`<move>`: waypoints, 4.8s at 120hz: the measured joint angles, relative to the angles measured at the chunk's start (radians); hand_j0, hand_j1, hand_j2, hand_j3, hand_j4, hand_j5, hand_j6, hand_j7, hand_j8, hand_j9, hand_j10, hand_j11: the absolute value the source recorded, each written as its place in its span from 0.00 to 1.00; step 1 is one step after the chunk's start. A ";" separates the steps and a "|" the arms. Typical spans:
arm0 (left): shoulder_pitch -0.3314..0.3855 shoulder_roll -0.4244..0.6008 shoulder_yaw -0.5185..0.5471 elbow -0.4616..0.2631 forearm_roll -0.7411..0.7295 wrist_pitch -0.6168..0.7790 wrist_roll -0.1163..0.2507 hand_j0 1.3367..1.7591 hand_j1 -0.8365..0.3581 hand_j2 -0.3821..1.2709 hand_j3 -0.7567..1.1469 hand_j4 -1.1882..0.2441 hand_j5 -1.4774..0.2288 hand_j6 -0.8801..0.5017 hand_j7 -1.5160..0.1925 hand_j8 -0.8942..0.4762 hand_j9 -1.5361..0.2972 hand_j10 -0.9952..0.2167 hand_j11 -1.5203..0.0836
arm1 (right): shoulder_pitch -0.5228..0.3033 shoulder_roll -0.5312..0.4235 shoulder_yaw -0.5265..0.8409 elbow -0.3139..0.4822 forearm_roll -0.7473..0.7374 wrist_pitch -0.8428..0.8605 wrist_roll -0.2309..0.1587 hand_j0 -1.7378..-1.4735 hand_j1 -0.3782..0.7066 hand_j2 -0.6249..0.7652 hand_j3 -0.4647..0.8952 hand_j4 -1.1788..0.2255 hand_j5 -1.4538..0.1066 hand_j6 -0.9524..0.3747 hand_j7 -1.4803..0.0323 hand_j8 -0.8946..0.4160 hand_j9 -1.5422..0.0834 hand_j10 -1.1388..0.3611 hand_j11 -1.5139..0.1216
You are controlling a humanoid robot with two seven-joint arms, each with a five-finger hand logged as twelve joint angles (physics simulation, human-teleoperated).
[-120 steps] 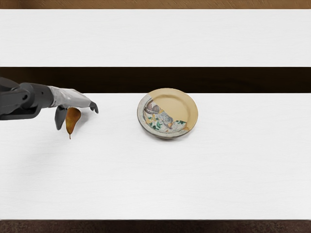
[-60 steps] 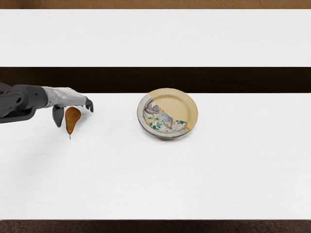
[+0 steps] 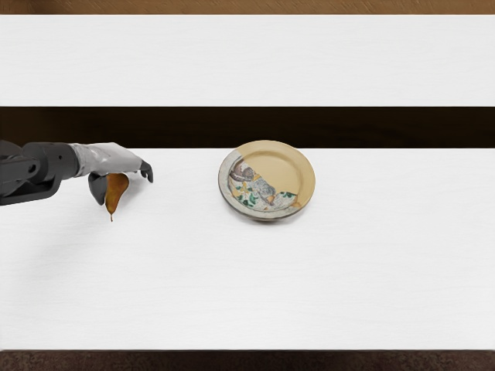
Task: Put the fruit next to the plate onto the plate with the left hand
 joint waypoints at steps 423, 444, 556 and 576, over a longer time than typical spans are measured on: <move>-0.201 -0.363 -0.184 0.090 -0.598 -0.231 -0.002 0.76 0.42 0.60 0.40 0.32 0.32 0.23 0.35 0.26 0.32 0.23 0.35 | 0.000 0.000 0.000 0.000 0.000 0.000 0.000 0.30 0.06 0.45 0.34 0.82 0.91 0.70 0.95 0.66 0.93 0.74 0.90; -0.181 -0.414 -0.194 0.151 -0.596 -0.228 -0.002 0.76 0.41 0.62 0.40 0.32 0.32 0.23 0.35 0.26 0.32 0.24 0.35 | 0.000 0.000 0.000 0.000 0.000 0.000 0.000 0.30 0.06 0.45 0.34 0.82 0.91 0.70 0.95 0.66 0.93 0.74 0.90; -0.114 -0.494 -0.196 0.308 -0.672 -0.172 0.000 0.76 0.79 0.29 0.40 0.68 0.70 0.49 0.72 0.50 0.68 0.64 0.77 | 0.000 0.000 0.000 0.000 0.000 0.000 0.000 0.30 0.06 0.45 0.34 0.82 0.91 0.70 0.95 0.66 0.93 0.74 0.90; -0.118 -0.374 -0.213 0.198 -0.776 -0.180 -0.002 0.76 0.90 0.26 0.40 0.76 0.79 0.57 0.82 0.59 0.77 0.74 0.87 | 0.000 0.000 0.000 0.000 0.000 0.000 0.000 0.30 0.06 0.45 0.34 0.82 0.91 0.70 0.95 0.66 0.93 0.74 0.90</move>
